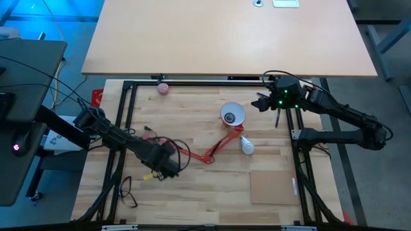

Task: Screw lightbulb
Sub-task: Prepare the desk lamp

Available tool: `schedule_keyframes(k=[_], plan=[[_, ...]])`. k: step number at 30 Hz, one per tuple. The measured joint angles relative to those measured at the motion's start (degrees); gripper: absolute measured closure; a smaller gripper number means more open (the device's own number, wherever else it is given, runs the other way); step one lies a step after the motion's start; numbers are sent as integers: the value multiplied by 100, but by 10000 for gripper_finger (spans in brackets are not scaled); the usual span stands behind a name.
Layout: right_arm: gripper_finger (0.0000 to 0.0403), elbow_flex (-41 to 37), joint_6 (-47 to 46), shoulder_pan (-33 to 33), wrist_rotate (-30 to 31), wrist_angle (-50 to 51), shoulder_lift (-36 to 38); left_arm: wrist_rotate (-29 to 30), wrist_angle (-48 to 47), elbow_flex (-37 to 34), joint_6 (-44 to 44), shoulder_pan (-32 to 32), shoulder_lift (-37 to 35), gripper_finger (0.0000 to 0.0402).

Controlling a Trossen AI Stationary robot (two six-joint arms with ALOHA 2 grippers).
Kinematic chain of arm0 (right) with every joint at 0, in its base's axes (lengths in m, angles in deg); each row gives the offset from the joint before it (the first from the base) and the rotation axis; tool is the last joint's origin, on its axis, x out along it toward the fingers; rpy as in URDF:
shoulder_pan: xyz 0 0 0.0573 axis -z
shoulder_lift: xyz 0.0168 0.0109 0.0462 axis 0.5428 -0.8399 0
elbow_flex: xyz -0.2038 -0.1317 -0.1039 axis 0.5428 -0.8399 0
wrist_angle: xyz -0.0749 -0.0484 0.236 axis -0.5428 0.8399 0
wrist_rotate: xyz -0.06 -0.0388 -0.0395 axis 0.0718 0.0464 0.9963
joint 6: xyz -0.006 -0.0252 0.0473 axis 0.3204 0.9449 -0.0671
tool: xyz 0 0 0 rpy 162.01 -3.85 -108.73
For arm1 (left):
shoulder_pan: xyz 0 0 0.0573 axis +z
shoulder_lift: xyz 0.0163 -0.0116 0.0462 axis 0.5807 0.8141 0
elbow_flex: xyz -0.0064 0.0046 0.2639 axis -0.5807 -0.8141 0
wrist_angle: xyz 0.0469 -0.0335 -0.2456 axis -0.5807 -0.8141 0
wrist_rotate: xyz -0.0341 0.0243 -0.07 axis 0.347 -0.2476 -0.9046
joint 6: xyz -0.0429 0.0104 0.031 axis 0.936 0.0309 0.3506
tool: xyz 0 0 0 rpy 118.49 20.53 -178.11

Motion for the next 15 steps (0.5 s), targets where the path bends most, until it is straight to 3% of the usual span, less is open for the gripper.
schedule_keyframes(k=[9, 15], plan=[[135, 2, 116, 1, -266, -2, 1, 918, -1018, 1, -36, 459, -585, 401], [151, 7, -27, 95, -300, 42, -425, 1300, 241, 5, 52, 914, -1353, 401]])
